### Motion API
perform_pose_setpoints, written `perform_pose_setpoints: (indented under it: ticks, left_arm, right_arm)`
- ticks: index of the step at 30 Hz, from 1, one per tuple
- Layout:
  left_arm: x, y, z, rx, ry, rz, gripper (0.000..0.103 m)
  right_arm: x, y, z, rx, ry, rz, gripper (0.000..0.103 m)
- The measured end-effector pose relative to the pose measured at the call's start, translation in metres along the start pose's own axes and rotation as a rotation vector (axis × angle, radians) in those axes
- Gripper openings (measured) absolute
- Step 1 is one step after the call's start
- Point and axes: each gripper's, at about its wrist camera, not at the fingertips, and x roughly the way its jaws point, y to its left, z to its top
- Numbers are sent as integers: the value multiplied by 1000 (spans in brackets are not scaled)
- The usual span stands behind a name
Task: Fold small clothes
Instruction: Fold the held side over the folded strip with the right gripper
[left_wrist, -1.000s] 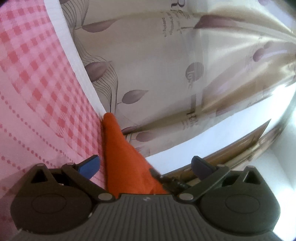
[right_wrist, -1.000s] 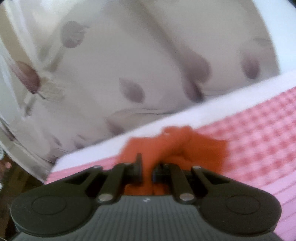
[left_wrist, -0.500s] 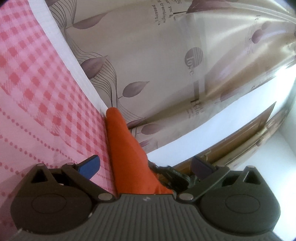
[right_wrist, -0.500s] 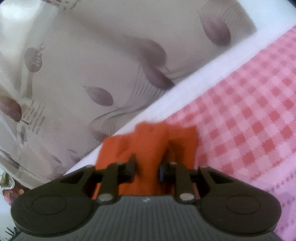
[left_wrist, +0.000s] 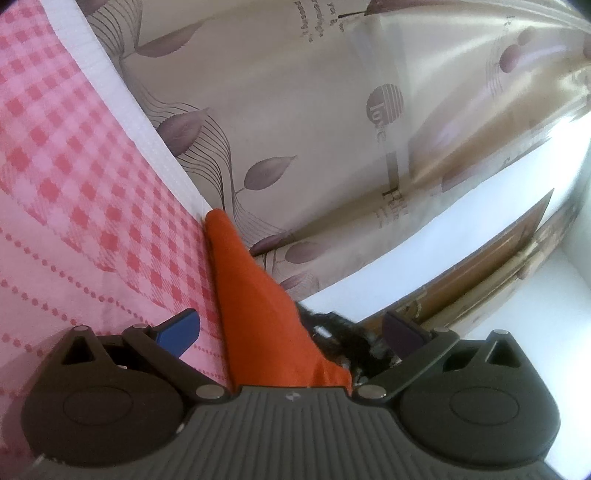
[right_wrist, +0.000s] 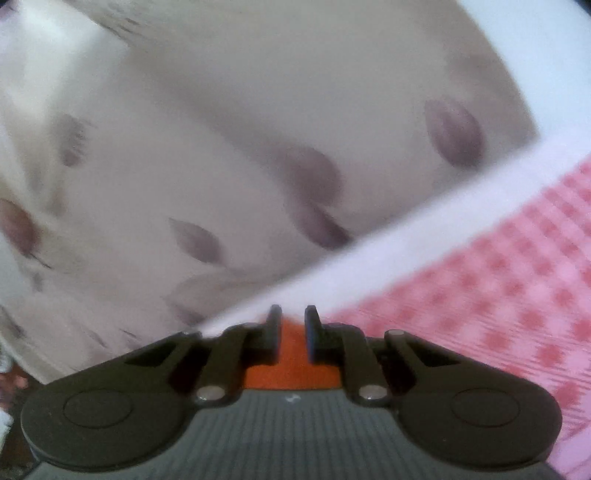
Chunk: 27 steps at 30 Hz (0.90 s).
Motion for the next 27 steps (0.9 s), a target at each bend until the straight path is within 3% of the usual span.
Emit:
perform_pose_setpoints:
  ticks: [1,4,7,9,11,13,15,21,23,24,25,27]
  left_arm:
    - [0,-1,0,3,1,2,103]
    - [1,-1,0,5,0,4,103]
    - [2,-1,-1,7,1,6,103]
    - [2,-1,-1,9,1,8,103]
    - [2,-2,-1,11,2,9,103]
    - [3,-3,-1,16,7,11,103]
    - [5,-4,-2,24,27,7,103]
    - [11,-13,-12,64,65,23,103]
    - [10,-13,-14,53,53,31,103]
    - [10,-14,-15,42,43,42,103]
    - [9,-15,-16,10,24,45,103]
    - [6,-18,-20,-58,-5,9,103]
  right_arm:
    - [-2,-7,-2,32,-7,-7,15]
    - [-29,-24,-9,177,-68,112,15]
    - [-63,-3,-24,109,-56,166,15]
    - [-80,9,-38,57,-3,208,20]
    - [-96,21,-58,12,48,205,29]
    - [-106,29,-75,-1,86,217,60]
    - [-113,37,-88,-26,99,213,72]
    - [-106,63,-105,-114,135,218,71]
    - [-94,64,-103,-116,142,187,45]
    - [-90,63,-103,-107,152,147,20]
    - [-89,60,-102,-103,149,87,14]
    - [-94,46,-100,-68,117,27,14]
